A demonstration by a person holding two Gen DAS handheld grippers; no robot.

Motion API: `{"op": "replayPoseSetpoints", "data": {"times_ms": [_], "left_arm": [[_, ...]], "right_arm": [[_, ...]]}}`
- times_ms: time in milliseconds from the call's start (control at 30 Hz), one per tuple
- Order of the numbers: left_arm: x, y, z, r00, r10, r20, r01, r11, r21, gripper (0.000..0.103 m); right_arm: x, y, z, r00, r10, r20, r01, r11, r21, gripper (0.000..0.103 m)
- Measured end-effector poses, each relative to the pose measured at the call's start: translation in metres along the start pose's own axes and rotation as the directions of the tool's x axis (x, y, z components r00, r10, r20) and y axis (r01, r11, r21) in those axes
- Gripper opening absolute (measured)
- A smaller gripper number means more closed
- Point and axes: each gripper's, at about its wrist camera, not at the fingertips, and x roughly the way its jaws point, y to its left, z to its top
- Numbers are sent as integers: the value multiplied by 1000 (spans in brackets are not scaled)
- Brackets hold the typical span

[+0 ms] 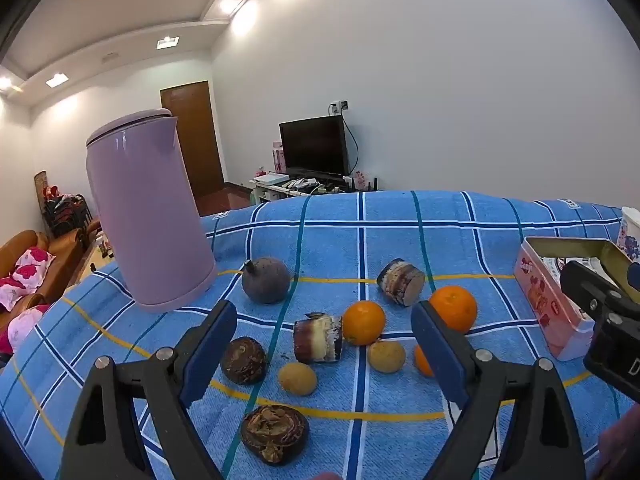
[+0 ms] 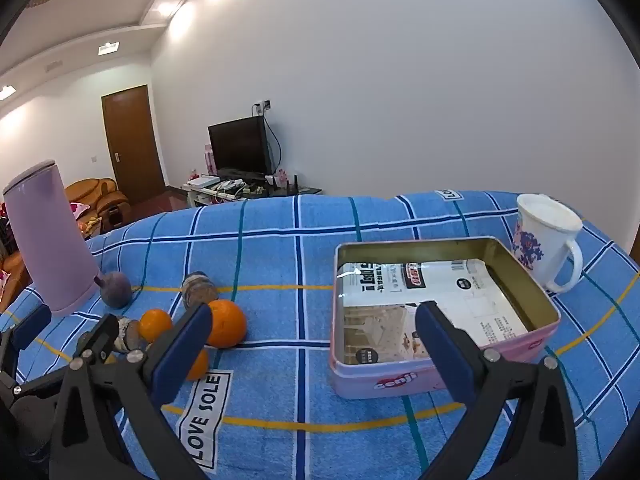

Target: Organize fruits

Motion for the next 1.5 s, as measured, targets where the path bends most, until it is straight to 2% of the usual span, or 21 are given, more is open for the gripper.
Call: {"op": "replayPoseSetpoints", "data": {"times_ms": [433,1500], "left_arm": [[5,7,-1,1000,10,-17,-10,999,-42,90],[6,3,-1,999,-10,-37,9,1000,-29,90]], "right_arm": [[3,1,-2,1000,-12,6,12,1000,-19,100],[5,0,-2,1000,-7,-9,7,1000,-21,98]]}}
